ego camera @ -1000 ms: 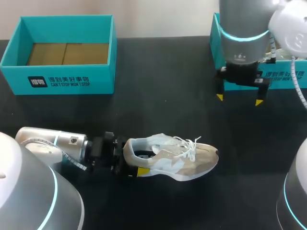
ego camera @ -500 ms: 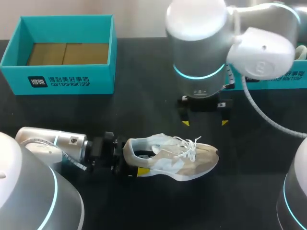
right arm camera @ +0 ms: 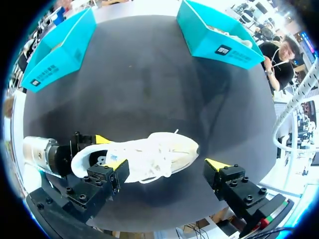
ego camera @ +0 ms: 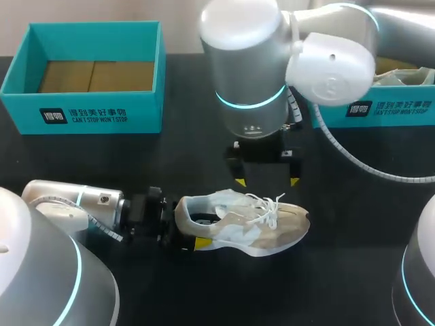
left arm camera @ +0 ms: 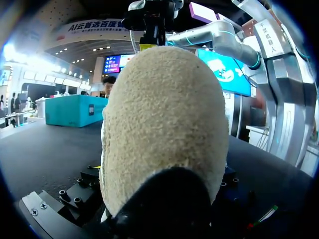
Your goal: Take the shoe out of the shoebox, open the shoe tongue, remove and reinsert the insole, then place the shoe into the shoebox
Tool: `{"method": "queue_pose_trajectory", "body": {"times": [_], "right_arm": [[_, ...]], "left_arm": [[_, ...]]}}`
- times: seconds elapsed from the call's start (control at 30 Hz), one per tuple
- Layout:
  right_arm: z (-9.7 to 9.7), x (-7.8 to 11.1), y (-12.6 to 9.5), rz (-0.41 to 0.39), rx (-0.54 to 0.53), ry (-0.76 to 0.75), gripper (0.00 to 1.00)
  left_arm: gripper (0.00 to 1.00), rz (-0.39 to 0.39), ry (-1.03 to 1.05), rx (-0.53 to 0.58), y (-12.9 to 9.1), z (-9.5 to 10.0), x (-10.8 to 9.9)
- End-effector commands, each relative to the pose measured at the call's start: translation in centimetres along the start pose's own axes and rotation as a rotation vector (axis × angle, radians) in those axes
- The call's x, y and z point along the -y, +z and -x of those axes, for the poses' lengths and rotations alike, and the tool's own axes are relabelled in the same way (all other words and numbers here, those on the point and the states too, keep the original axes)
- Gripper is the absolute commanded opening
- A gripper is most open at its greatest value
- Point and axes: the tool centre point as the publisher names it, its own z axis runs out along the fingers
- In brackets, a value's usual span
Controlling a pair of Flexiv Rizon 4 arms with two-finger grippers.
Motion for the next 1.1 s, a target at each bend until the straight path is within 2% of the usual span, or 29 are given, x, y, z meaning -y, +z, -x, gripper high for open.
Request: {"method": "queue_pose_trajectory", "body": {"times": [0.03,0.1,0.13,0.2,0.3,0.5,0.63,0.8,1.1], "right_arm": [[-3.3,0.8,0.1,0.012,0.161,0.053,1.0],[-3.3,0.8,0.1,0.012,0.161,0.053,1.0],[-4.1,0.8,0.1,0.006,0.165,0.036,1.0],[-6.3,1.7,0.2,0.014,0.251,0.035,1.0],[-8.3,2.7,0.4,0.027,0.287,0.017,1.0],[-10.4,3.9,0.4,0.016,0.366,0.008,1.0],[-11.1,4.2,0.7,0.005,0.438,0.027,1.0],[-11.6,4.4,1.7,0.005,0.468,0.036,1.0],[-11.4,4.7,3.4,0.007,0.538,0.056,1.0]], "left_arm": [[0.0,0.0,0.001,0.004,-0.1,0.0,-0.2],[0.0,0.0,0.001,0.004,-0.1,0.0,-0.2],[0.0,0.0,0.001,0.004,-0.1,0.0,-0.2],[0.0,0.0,0.001,0.004,-0.1,0.0,-0.2],[0.0,0.0,0.001,0.004,-0.1,0.0,-0.2],[0.0,0.0,0.001,0.004,-0.1,0.0,-0.2],[0.0,0.0,0.001,0.004,-0.1,0.0,-0.2],[0.0,0.0,0.001,0.004,-0.1,0.0,-0.2],[0.0,0.0,0.001,0.004,-0.1,0.0,-0.2]]}}
